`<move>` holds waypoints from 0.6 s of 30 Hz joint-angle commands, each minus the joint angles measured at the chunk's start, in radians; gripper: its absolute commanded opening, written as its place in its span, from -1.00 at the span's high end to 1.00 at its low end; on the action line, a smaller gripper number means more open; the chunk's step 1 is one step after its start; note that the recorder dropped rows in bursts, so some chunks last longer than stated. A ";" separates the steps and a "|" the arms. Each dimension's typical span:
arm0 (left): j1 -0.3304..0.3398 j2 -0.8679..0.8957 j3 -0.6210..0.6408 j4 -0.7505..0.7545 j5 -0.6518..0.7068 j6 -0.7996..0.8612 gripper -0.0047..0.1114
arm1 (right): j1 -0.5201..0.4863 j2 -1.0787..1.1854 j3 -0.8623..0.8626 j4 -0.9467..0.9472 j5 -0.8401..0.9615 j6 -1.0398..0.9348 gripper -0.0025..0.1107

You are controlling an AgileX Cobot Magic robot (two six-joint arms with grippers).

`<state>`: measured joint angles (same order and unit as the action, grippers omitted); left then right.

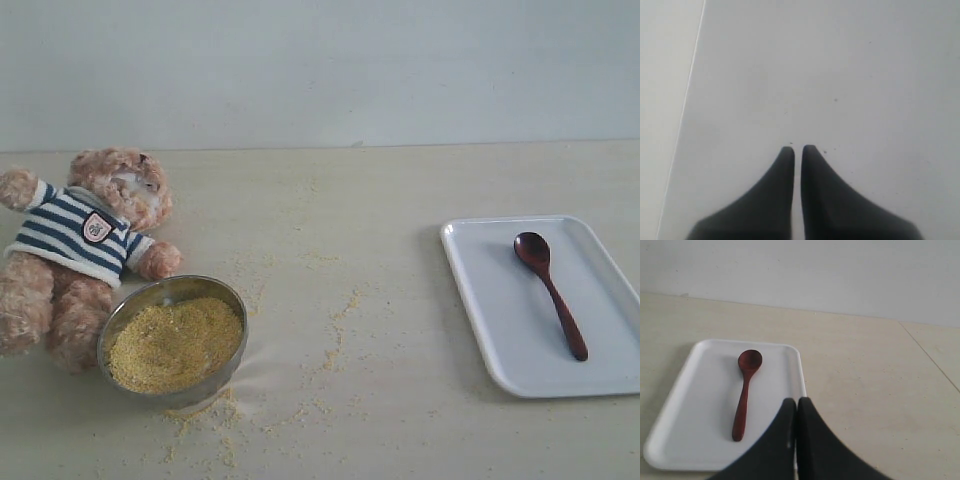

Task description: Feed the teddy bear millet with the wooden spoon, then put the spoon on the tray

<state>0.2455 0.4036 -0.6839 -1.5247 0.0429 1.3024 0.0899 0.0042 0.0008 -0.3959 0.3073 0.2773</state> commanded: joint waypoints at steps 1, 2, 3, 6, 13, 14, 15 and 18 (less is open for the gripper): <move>-0.064 -0.180 0.120 0.049 0.084 -0.005 0.83 | 0.001 -0.004 -0.001 -0.002 -0.011 0.002 0.96; -0.069 -0.207 0.147 0.052 0.078 -0.005 0.83 | 0.001 -0.004 -0.001 -0.002 -0.011 0.002 0.96; -0.075 -0.230 0.174 0.052 0.077 -0.005 0.83 | 0.001 -0.004 -0.001 -0.002 -0.011 0.002 0.96; -0.081 -0.307 0.308 0.031 0.071 -0.082 0.83 | 0.001 -0.004 -0.001 -0.002 -0.011 0.002 0.96; -0.081 -0.404 0.444 1.163 0.296 -1.192 0.83 | 0.001 -0.004 -0.001 -0.002 -0.011 0.002 0.96; -0.081 -0.404 0.458 1.177 0.275 -1.236 0.83 | 0.001 -0.004 -0.001 -0.002 -0.011 0.002 0.96; -0.081 -0.404 0.475 1.178 0.242 -1.261 0.83 | 0.001 -0.004 -0.001 -0.002 -0.011 0.002 0.96; -0.081 -0.404 0.514 1.141 0.218 -1.261 0.83 | 0.001 -0.004 -0.001 -0.002 -0.011 0.002 0.96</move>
<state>0.1702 0.0021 -0.1940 -0.3888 0.2831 0.0724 0.0899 0.0042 0.0008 -0.3959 0.3073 0.2773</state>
